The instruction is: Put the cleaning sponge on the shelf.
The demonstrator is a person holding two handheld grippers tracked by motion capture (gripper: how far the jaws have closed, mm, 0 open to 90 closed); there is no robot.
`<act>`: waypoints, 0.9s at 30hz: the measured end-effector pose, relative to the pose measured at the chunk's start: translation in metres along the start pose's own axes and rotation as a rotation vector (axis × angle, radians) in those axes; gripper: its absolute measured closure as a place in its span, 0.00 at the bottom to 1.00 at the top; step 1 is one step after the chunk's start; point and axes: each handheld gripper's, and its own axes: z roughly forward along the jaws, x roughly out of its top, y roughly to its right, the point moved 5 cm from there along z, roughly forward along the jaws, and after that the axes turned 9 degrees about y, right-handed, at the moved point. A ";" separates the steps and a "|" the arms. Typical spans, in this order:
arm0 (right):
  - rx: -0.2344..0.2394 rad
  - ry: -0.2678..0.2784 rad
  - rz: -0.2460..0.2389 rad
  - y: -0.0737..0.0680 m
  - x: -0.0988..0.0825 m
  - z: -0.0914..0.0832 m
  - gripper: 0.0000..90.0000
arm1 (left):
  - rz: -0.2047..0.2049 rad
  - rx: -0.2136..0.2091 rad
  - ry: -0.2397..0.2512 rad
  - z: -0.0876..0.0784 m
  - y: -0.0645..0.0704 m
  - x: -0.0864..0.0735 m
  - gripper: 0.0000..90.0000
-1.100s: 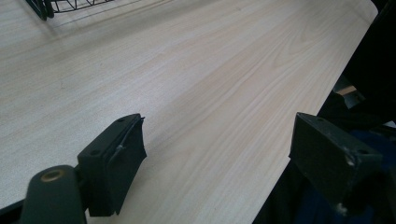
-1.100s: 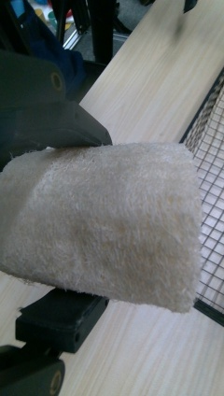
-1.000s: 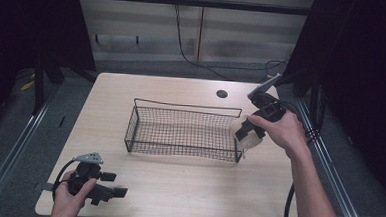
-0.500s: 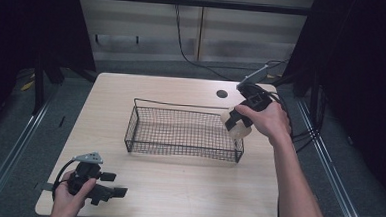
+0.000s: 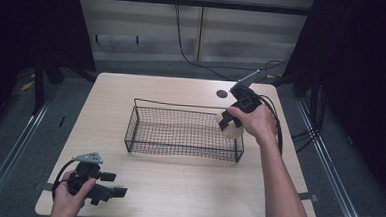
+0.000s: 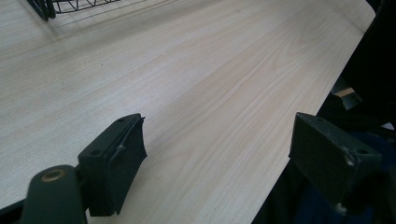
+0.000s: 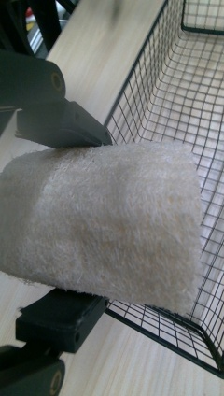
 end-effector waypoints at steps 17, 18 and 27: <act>-0.012 -0.033 0.084 0.010 -0.014 0.038 0.31 | 0.003 -0.006 -0.003 0.000 0.001 0.000 0.20; -0.011 -0.030 0.089 0.011 -0.015 0.039 0.31 | 0.004 -0.006 -0.005 0.000 0.001 0.000 0.20; -0.014 -0.027 0.105 0.014 -0.021 0.048 0.31 | -0.001 -0.003 0.005 -0.001 0.002 0.001 0.20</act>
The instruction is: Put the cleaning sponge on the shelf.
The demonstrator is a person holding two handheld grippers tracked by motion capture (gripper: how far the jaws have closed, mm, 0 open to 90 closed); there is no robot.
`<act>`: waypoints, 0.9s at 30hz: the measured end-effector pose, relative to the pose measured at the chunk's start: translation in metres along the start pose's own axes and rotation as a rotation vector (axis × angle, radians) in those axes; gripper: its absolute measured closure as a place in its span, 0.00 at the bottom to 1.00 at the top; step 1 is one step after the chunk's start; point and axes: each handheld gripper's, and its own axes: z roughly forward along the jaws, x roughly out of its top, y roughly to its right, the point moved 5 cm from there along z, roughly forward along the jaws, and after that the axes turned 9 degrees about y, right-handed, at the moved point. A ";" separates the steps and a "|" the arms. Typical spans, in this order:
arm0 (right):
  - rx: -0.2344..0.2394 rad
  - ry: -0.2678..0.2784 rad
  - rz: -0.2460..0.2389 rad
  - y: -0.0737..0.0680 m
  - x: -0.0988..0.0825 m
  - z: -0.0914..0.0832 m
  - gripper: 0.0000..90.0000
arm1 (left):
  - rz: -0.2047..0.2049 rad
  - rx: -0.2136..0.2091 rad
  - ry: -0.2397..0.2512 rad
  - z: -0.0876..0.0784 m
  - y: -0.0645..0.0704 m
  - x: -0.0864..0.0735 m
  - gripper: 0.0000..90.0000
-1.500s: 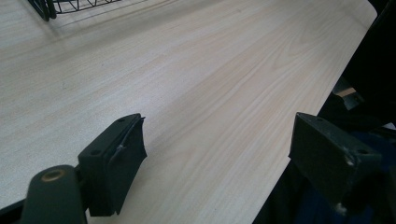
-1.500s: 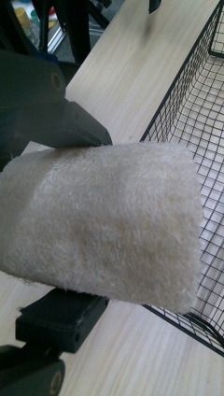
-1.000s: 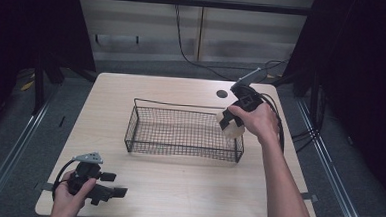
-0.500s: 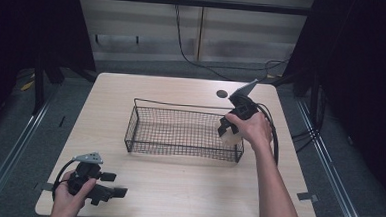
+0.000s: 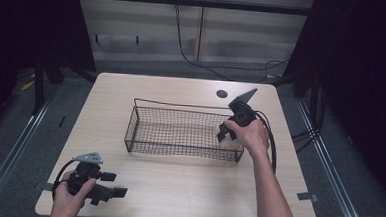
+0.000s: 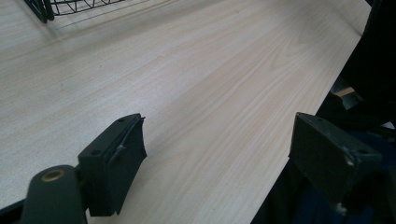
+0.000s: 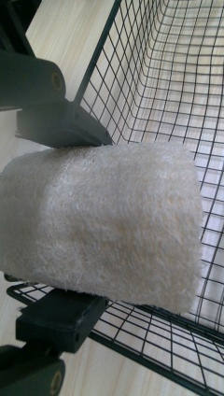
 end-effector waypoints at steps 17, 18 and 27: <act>-0.027 -0.006 -0.006 0.003 0.000 0.022 0.31 | 0.001 0.001 -0.003 0.000 -0.001 0.000 0.20; -0.027 -0.006 -0.006 0.003 0.000 0.022 0.31 | 0.001 0.000 -0.004 0.000 -0.001 0.000 0.20; -0.038 -0.018 -0.021 0.000 -0.001 0.031 0.31 | -0.001 0.000 -0.004 0.000 -0.001 0.000 0.20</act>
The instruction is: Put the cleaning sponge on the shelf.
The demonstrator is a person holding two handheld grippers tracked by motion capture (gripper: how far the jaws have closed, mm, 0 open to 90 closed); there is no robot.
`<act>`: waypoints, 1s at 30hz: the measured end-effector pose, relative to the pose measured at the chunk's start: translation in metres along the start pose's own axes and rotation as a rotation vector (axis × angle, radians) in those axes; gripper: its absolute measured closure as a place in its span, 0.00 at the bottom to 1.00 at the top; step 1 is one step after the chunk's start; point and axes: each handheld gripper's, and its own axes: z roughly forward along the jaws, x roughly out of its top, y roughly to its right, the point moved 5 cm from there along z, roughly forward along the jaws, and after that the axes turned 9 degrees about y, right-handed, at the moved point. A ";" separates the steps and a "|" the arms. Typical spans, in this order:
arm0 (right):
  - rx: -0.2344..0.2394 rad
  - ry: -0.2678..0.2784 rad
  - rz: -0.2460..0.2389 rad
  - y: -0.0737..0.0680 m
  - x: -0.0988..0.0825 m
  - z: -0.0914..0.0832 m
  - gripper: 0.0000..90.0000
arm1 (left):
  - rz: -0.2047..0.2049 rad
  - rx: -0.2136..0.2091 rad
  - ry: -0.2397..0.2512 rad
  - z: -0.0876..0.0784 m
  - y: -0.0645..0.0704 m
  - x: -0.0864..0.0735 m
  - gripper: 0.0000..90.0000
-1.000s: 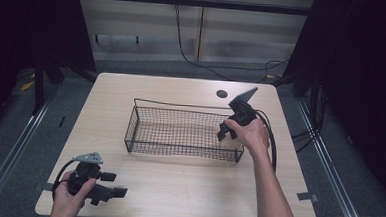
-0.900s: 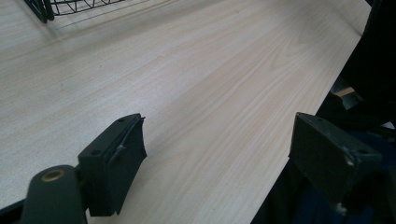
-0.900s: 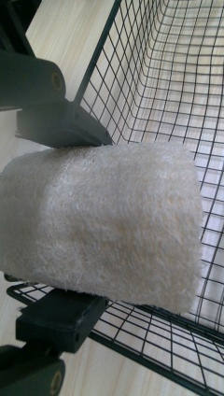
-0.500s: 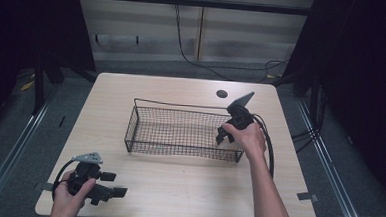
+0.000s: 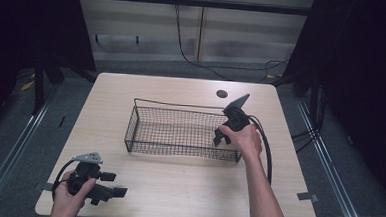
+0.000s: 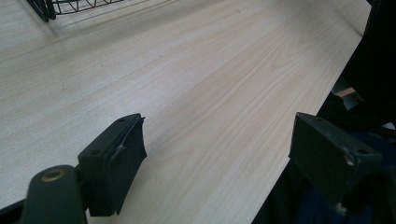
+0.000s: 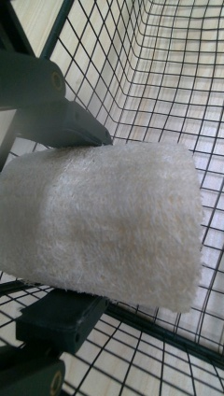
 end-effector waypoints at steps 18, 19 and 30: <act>-0.033 -0.021 0.023 -0.003 -0.001 0.009 0.31 | 0.000 -0.004 -0.004 0.001 0.000 0.000 0.20; -0.041 -0.026 0.021 -0.004 -0.001 0.010 0.31 | 0.000 0.000 -0.002 0.001 0.000 0.000 0.20; -0.053 -0.060 0.022 -0.007 -0.001 0.013 0.28 | 0.002 0.007 0.003 -0.001 -0.001 0.000 0.20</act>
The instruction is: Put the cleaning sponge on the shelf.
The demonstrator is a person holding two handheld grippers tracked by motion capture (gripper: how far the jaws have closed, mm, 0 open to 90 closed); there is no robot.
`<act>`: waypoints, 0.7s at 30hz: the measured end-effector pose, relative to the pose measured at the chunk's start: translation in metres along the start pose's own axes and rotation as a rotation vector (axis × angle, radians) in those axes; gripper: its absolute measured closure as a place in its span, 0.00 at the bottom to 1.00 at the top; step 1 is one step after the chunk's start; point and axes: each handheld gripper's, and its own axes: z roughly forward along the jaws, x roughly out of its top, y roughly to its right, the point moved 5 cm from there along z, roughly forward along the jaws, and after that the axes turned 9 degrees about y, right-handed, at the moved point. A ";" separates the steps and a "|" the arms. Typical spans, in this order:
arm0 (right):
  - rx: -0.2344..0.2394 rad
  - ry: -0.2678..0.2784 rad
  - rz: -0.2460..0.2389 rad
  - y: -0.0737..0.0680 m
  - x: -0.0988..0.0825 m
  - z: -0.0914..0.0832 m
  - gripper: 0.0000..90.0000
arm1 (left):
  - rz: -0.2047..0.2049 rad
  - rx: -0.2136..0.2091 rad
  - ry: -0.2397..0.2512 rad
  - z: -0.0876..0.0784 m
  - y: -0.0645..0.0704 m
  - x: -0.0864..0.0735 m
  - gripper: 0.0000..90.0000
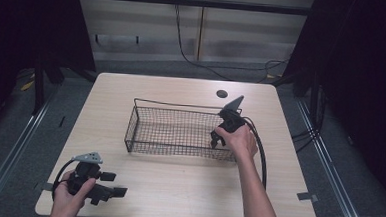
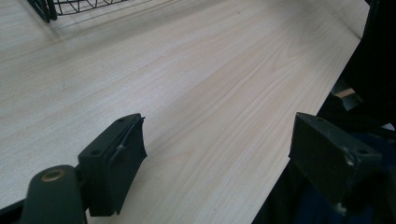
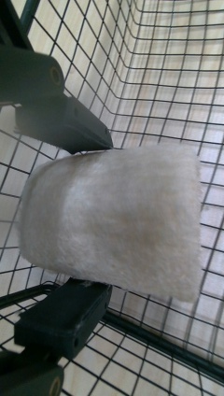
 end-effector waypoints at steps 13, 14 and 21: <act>0.015 0.029 -0.024 0.000 0.000 -0.007 0.23 | -0.001 -0.003 -0.003 0.001 0.001 0.000 0.20; 0.017 0.033 -0.026 0.000 0.000 -0.010 0.22 | 0.000 -0.002 -0.002 0.001 0.001 0.000 0.20; 0.046 0.063 -0.051 0.000 -0.003 -0.017 0.19 | 0.003 -0.006 -0.006 0.000 0.001 0.000 0.20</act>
